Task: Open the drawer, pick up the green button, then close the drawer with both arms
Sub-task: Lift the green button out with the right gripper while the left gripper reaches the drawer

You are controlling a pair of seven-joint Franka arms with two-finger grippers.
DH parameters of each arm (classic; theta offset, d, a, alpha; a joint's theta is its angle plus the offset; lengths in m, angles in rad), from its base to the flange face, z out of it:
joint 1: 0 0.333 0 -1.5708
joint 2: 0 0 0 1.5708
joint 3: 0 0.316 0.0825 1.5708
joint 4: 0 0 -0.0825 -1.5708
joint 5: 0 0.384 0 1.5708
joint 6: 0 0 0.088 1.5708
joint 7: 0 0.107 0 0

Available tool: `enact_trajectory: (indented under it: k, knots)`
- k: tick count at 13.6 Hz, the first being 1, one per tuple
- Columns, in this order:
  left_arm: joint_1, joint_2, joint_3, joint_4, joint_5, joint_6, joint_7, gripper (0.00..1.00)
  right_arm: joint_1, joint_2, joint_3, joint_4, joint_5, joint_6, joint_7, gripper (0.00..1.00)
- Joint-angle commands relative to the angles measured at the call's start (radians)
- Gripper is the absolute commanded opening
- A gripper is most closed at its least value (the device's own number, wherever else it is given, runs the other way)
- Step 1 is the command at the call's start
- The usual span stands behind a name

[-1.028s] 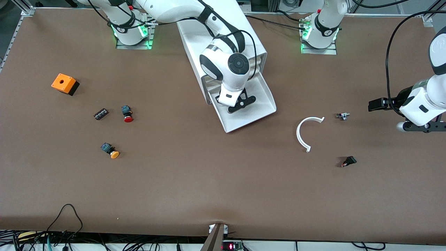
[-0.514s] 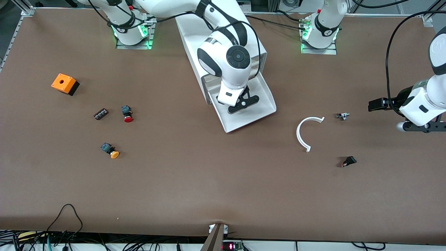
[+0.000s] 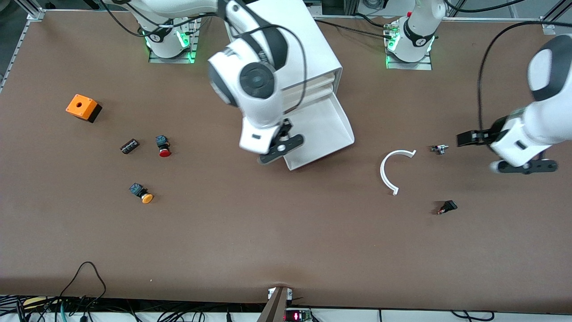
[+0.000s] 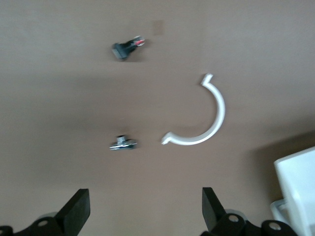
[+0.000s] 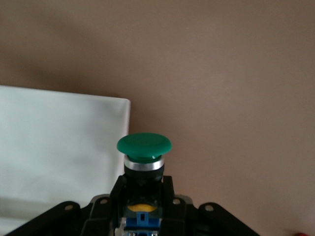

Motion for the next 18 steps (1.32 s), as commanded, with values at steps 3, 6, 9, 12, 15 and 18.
enact_trajectory:
  k: [3,6,9,12,15,18]
  knots:
    - [-0.193,0.138,-0.008,-0.009,-0.053,0.167,-0.347,1.00,-0.235,-0.078,0.013,-0.073,0.042,-0.066,-0.389,0.02]
    - [-0.267,0.199,-0.010,-0.030,-0.053,0.313,-0.479,1.00,-0.345,-0.075,0.013,-0.132,0.040,-0.030,-0.522,0.02]
    - [-0.318,0.233,-0.010,-0.119,-0.053,0.518,-0.564,1.00,-0.402,-0.067,0.011,-0.243,0.034,0.071,-0.562,0.03]
    - [-0.367,0.264,-0.010,-0.203,-0.053,0.698,-0.666,1.00,-0.428,-0.064,0.010,-0.407,0.029,0.257,-0.565,0.05]
    - [-0.427,0.270,-0.008,-0.272,-0.051,0.792,-0.765,1.00,-0.454,-0.020,0.005,-0.469,0.020,0.386,-0.571,0.05]
    - [-0.471,0.273,-0.008,-0.299,-0.051,0.813,-0.834,1.00,-0.484,0.031,0.005,-0.475,0.023,0.469,-0.608,0.06]
